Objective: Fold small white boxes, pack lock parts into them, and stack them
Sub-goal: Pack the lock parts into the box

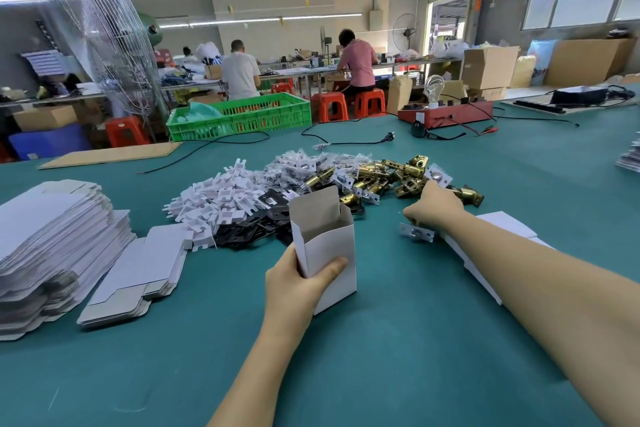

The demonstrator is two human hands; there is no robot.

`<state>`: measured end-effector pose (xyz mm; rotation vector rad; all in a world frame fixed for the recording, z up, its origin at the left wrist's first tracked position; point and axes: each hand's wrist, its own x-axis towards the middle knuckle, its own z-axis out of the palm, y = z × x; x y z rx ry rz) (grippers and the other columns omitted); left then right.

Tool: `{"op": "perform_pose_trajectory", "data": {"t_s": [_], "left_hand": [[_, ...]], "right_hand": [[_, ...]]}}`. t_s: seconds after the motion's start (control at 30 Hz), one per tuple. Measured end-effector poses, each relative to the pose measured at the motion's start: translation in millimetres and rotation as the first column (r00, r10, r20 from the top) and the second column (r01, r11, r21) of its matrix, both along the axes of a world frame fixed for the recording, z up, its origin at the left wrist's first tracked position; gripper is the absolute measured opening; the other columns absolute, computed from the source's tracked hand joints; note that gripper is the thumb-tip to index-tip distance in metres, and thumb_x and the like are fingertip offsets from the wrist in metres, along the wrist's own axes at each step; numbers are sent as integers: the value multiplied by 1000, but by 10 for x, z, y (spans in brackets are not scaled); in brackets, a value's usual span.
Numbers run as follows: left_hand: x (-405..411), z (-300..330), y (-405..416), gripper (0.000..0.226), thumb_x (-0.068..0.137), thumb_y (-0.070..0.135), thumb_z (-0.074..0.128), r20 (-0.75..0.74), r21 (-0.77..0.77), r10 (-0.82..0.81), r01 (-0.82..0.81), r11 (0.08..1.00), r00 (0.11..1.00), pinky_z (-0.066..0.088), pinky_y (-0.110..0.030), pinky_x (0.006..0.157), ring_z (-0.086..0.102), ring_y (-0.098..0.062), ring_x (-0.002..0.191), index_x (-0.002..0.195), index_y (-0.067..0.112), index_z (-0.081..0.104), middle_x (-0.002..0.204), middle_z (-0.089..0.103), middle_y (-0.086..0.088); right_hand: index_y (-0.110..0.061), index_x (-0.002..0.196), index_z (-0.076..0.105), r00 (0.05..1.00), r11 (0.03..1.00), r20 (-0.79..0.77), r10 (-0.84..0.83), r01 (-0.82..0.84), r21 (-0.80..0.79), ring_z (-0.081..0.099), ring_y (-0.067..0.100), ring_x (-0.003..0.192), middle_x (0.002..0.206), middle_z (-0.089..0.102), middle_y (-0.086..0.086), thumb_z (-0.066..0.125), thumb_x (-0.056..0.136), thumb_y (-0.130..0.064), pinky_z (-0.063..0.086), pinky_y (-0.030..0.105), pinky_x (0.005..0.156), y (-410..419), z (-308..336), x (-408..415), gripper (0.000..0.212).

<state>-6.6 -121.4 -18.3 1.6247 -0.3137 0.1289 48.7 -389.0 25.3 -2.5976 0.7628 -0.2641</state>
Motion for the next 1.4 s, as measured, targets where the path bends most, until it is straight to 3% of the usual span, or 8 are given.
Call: {"op": "perform_pose_trajectory", "data": {"t_s": [0.1,0.17,0.3,0.5,0.63,0.9,1.1,1.4], "left_hand": [[-4,11,-12,29,73,18,85,-5,-6,4,-5,1000,1000,51,-11,61,67,3,78,91,34,69,84,73,22],[-8,22,-11,30,73,19,85,-11,-10,6,-6,1000,1000,50,-10,61,67,3,78,93,34,69,84,73,23],[-23,37,-4,31,74,20,85,-23,-17,6,-7,1000,1000,53,-13,64,67,3,80,96,34,68,87,72,23],[-58,28,3,29,74,20,84,-6,-8,-7,7,1000,1000,48,-9,61,67,5,79,95,33,68,86,72,24],[-62,21,-7,29,75,18,84,6,-8,-7,7,1000,1000,48,-9,61,67,4,81,96,33,69,88,73,22],[-94,10,-86,28,75,17,84,31,3,8,-8,1000,999,47,-8,61,66,5,78,91,34,68,85,72,23],[-97,21,-99,28,75,19,84,32,-1,5,-5,1000,999,48,-10,61,66,3,79,92,35,69,86,72,22],[-108,38,-104,28,75,20,84,43,16,13,-14,1000,999,48,-9,61,65,4,78,88,37,66,84,71,25]], "right_hand": [[-11,100,39,996,997,90,-7,0,77,50,18,66,72,49,4,62,78,-21,38,28,51,-2,97,-50,33],[-15,105,45,964,958,262,-41,-37,285,57,23,75,81,56,6,62,78,-18,52,36,65,18,154,-110,32],[-10,95,58,861,648,435,-264,-176,741,55,15,57,79,61,11,60,81,-1,49,24,53,111,264,-324,16],[-8,98,55,826,421,496,-267,-363,831,59,13,59,79,61,9,59,91,-4,52,20,52,277,445,-580,9],[-11,107,49,792,475,577,-201,-436,764,63,11,52,84,64,11,61,93,-11,54,20,51,379,678,-674,18],[-16,97,39,739,577,668,87,-584,571,63,18,51,72,67,9,58,96,-23,50,23,46,732,1012,-876,20],[-13,98,35,717,795,603,349,-568,214,66,17,53,80,66,12,56,96,-26,57,31,52,1048,1027,-910,25],[-6,105,33,705,818,554,443,-571,73,65,34,69,83,64,20,54,97,-27,54,52,67,1303,927,-893,31]]}}
